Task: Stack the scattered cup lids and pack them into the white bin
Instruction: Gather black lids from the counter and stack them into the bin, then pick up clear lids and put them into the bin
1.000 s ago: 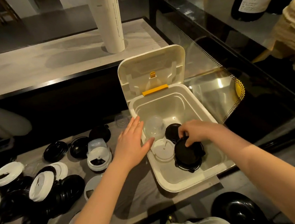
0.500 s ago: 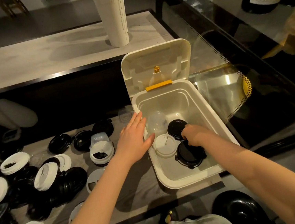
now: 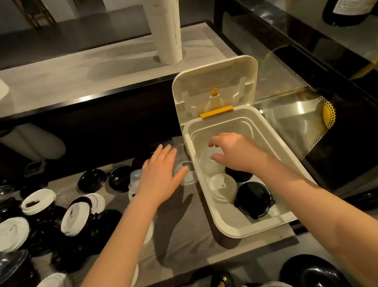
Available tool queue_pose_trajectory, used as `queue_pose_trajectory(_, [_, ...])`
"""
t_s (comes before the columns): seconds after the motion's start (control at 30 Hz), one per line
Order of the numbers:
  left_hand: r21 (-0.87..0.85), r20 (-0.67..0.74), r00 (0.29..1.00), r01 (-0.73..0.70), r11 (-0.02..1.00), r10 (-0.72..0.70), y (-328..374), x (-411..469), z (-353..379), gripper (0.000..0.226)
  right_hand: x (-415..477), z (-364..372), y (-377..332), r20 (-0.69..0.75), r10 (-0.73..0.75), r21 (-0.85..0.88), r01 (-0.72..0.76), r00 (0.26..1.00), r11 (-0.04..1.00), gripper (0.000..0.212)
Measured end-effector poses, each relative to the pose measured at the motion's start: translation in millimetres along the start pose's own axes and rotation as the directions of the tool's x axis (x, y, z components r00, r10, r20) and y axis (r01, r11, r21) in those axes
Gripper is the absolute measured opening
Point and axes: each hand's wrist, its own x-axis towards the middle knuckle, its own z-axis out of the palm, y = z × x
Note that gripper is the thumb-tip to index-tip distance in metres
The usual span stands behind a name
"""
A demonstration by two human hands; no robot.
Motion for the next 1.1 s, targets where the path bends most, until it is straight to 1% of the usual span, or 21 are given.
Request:
queue_pose_trajectory(0.1, [0.006, 0.016, 0.997, 0.075, 0.997, -0.075, -36.5, -6.3, -6.3, 0.061, 3.4, -6.2, -44.8, -0.117, -0.102, 0.004, 0.103, 0.988, 0.995, 0.034])
queue_pose_trajectory(0.17, [0.002, 0.039, 0.989, 0.143, 0.990, -0.143, -64.2, -12.7, -8.5, 0.059, 7.5, -1.8, -73.8, -0.150, -0.156, 0.041, 0.164, 0.976, 0.986, 0.032])
queue_pose_trajectory(0.23, [0.018, 0.053, 0.981, 0.188, 0.982, -0.189, -94.9, -21.1, -8.1, 0.058, 14.3, 9.6, -100.2, -0.134, -0.184, 0.056, 0.193, 0.974, 0.980, 0.033])
queue_pose_trajectory(0.33, [0.017, 0.083, 0.963, 0.256, 0.967, -0.256, -144.6, -31.6, -4.6, 0.057, 31.8, 36.8, -135.3, -0.052, -0.165, 0.089, 0.169, 0.985, 0.982, 0.037])
queue_pose_trajectory(0.43, [-0.011, 0.179, 0.934, 0.317, 0.948, -0.310, -185.1, -41.0, -5.1, 0.057, 54.8, 71.9, -161.7, 0.042, -0.073, 0.142, 0.066, 0.996, 0.988, 0.038])
queue_pose_trajectory(0.5, [-0.024, 0.219, 0.921, 0.335, 0.942, -0.322, -207.0, -45.2, -8.2, 0.056, 72.9, 94.5, -173.2, 0.123, 0.014, 0.153, -0.033, 0.992, 0.988, 0.044])
queue_pose_trajectory(0.57, [-0.030, 0.217, 0.921, 0.337, 0.941, -0.323, -224.7, -48.2, -12.0, 0.053, 89.8, 113.1, -180.8, 0.198, 0.141, 0.162, -0.174, 0.970, 0.971, 0.057])
queue_pose_trajectory(0.63, [-0.028, 0.204, 0.925, 0.333, 0.943, -0.321, -240.0, -50.3, -15.0, 0.049, 104.1, 128.4, -185.8, 0.229, 0.283, 0.172, -0.324, 0.931, 0.930, 0.069])
queue_pose_trajectory(0.67, [-0.029, 0.200, 0.926, 0.331, 0.943, -0.319, -247.3, -50.8, -15.8, 0.048, 109.7, 135.6, -187.6, 0.236, 0.332, 0.181, -0.377, 0.913, 0.908, 0.074])
queue_pose_trajectory(0.7, [-0.032, 0.197, 0.928, 0.327, 0.944, -0.315, -255.0, -51.6, -16.4, 0.048, 113.5, 142.1, -189.6, 0.238, 0.359, 0.188, -0.405, 0.903, 0.895, 0.078])
queue_pose_trajectory(0.77, [-0.046, 0.195, 0.933, 0.317, 0.947, -0.303, -268.8, -53.6, -16.7, 0.050, 117.0, 153.2, -192.2, 0.213, 0.375, 0.206, -0.417, 0.902, 0.885, 0.078])
queue_pose_trajectory(0.87, [-0.072, 0.185, 0.945, 0.288, 0.955, -0.271, -283.8, -53.7, -17.4, 0.053, 115.4, 158.4, -194.9, 0.168, 0.404, 0.297, -0.436, 0.899, 0.849, 0.076])
queue_pose_trajectory(0.93, [-0.103, 0.158, 0.958, 0.257, 0.961, -0.240, -285.9, -51.6, -19.1, 0.053, 112.6, 154.6, -199.0, 0.145, 0.400, 0.370, -0.425, 0.905, 0.826, 0.077])
queue_pose_trajectory(0.97, [-0.133, 0.138, 0.965, 0.242, 0.961, -0.223, -285.2, -50.1, -20.6, 0.052, 111.3, 151.9, -202.0, 0.100, 0.387, 0.423, -0.391, 0.917, 0.818, 0.076])
queue_pose_trajectory(1.03, [-0.251, 0.096, 0.976, 0.214, 0.944, -0.196, -280.4, -46.6, -25.1, 0.050, 106.4, 143.2, -212.1, -0.020, 0.350, 0.577, -0.275, 0.937, 0.769, 0.073])
queue_pose_trajectory(1.1, [-0.430, 0.062, 0.979, 0.200, 0.881, -0.192, -272.7, -43.0, -32.3, 0.047, 100.3, 132.6, -226.3, -0.111, 0.297, 0.719, -0.130, 0.949, 0.683, 0.072])
